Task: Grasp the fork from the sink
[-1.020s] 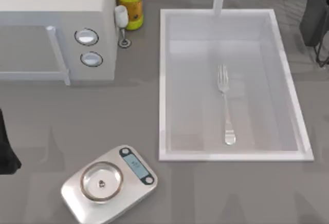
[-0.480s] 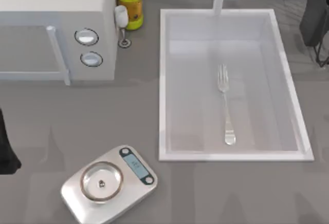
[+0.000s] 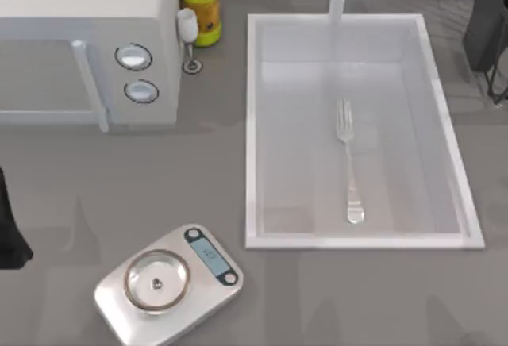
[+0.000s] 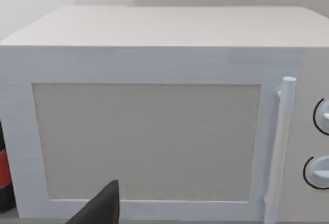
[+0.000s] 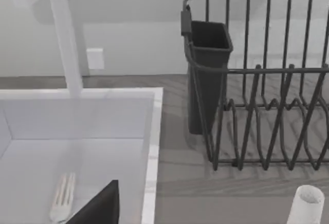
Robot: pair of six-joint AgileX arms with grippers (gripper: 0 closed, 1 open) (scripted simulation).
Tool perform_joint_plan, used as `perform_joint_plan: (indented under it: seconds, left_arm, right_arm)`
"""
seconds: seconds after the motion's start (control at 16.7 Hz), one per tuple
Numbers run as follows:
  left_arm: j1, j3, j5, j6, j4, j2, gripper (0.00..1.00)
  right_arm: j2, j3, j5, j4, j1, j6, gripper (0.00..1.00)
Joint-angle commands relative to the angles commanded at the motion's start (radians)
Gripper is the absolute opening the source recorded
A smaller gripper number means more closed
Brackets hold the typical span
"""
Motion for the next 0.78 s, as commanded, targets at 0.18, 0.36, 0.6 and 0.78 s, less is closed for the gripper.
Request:
perform_joint_plan:
  seconds: [0.18, 0.36, 0.6, 0.78]
  left_arm:
    - [0.0, 0.0, 0.0, 0.0, 0.0, 0.0, 1.0]
    - [0.0, 0.0, 0.0, 0.0, 0.0, 0.0, 1.0]
    - [0.0, 0.0, 0.0, 0.0, 0.0, 0.0, 1.0]
    - [0.0, 0.0, 0.0, 0.0, 0.0, 0.0, 1.0]
  right_arm:
    - [0.222, 0.215, 0.001, -0.126, 0.03, 0.032, 1.0]
    - [0.492, 0.478, 0.003, -0.278, 0.065, 0.071, 1.0]
    - [0.901, 0.881, 0.005, -0.508, 0.12, 0.13, 1.0]
    - [1.223, 1.203, 0.006, -0.689, 0.163, 0.176, 1.0]
